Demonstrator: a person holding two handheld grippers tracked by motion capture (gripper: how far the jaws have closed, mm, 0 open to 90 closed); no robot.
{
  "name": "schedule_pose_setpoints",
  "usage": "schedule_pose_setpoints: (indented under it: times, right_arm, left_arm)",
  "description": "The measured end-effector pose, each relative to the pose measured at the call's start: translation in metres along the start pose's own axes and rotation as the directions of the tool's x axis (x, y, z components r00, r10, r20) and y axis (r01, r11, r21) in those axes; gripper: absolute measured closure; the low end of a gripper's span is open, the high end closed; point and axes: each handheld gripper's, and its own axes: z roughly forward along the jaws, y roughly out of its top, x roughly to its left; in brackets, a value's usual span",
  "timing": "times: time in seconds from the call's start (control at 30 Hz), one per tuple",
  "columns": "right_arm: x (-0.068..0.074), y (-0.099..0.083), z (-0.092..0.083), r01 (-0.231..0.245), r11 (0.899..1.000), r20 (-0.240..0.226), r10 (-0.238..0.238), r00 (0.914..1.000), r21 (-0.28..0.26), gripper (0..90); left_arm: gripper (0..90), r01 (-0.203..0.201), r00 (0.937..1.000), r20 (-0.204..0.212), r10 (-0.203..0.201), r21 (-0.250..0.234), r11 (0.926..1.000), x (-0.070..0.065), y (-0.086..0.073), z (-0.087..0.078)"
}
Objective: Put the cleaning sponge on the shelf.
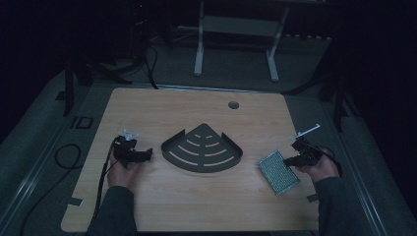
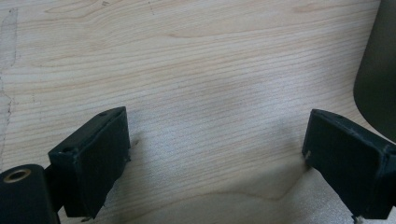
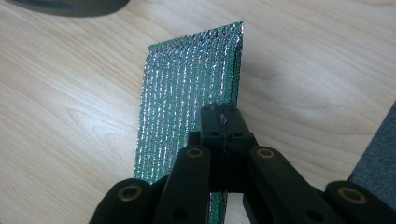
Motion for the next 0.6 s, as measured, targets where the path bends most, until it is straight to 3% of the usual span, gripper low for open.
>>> schedule_pose_setpoints:
  times: [0.6]
  right_arm:
    - [0.002,0.023,-0.020,0.027,0.999,0.014,-0.026,0.9996,-0.026,89.8]
  left_arm:
    - [8.1,0.000,1.0000,0.000,0.000,0.000,1.0000,0.000,0.000,0.000]
